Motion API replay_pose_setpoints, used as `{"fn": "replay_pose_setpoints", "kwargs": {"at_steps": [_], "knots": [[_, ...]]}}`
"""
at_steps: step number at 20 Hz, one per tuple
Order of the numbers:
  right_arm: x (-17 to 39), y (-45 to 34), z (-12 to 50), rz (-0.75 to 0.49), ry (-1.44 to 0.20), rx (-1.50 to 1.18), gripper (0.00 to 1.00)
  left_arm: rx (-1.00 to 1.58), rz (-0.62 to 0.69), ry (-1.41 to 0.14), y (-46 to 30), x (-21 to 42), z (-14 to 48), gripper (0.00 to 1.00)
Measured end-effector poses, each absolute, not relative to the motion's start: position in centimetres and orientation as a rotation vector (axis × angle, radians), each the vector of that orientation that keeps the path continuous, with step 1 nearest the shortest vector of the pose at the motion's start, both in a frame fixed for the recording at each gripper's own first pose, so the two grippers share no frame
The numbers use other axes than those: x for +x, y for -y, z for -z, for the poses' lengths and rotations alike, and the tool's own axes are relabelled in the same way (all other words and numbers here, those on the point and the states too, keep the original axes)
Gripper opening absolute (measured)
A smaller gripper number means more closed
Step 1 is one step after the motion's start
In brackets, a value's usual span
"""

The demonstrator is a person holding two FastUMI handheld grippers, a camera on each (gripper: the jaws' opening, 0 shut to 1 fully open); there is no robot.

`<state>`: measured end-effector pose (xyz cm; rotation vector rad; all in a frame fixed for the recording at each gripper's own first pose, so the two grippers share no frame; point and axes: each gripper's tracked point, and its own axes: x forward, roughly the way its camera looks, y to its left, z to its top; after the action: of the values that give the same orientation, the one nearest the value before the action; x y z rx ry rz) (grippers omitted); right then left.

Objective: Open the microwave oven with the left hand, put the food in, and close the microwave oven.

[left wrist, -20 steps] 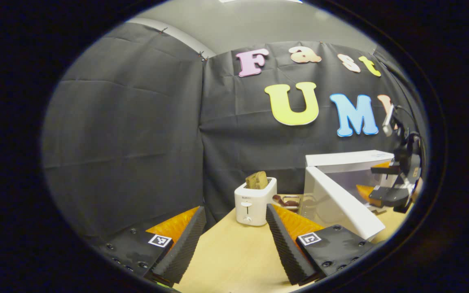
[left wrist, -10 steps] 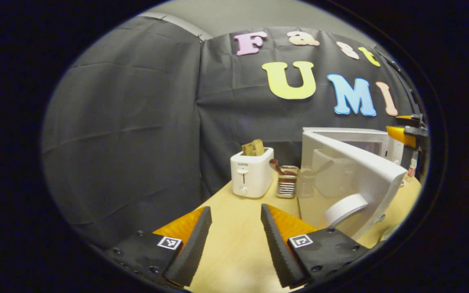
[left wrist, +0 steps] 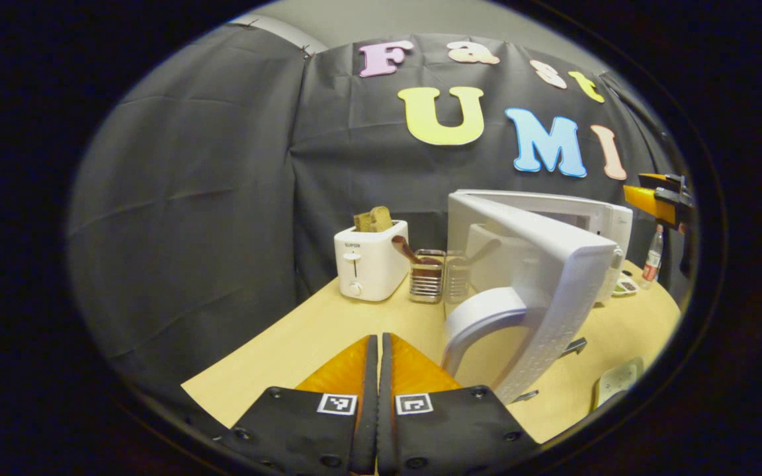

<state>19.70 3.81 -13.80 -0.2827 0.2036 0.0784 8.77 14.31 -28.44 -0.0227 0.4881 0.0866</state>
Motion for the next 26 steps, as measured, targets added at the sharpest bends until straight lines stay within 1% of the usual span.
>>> {"fn": "replay_pose_setpoints", "kwargs": {"at_steps": [5,15,21,26], "knots": [[18.1,-2.2,13.3,-0.05,-0.208,-0.276,0.97,-0.006,0.034,-0.493,-10.1,8.6,27.5,0.07],[14.3,1.6,12.7,0.037,-0.236,-0.285,0.97,0.015,0.308,-0.438,0.9,10.5,24.7,0.08],[12.3,4.0,12.8,0.106,-0.26,-0.281,0.97,0.023,0.457,-0.415,6.6,12.9,23.7,0.08],[11.4,6.2,13.1,0.174,-0.291,-0.27,0.97,0.031,0.545,-0.394,10.4,15.2,23.2,0.08]]}}
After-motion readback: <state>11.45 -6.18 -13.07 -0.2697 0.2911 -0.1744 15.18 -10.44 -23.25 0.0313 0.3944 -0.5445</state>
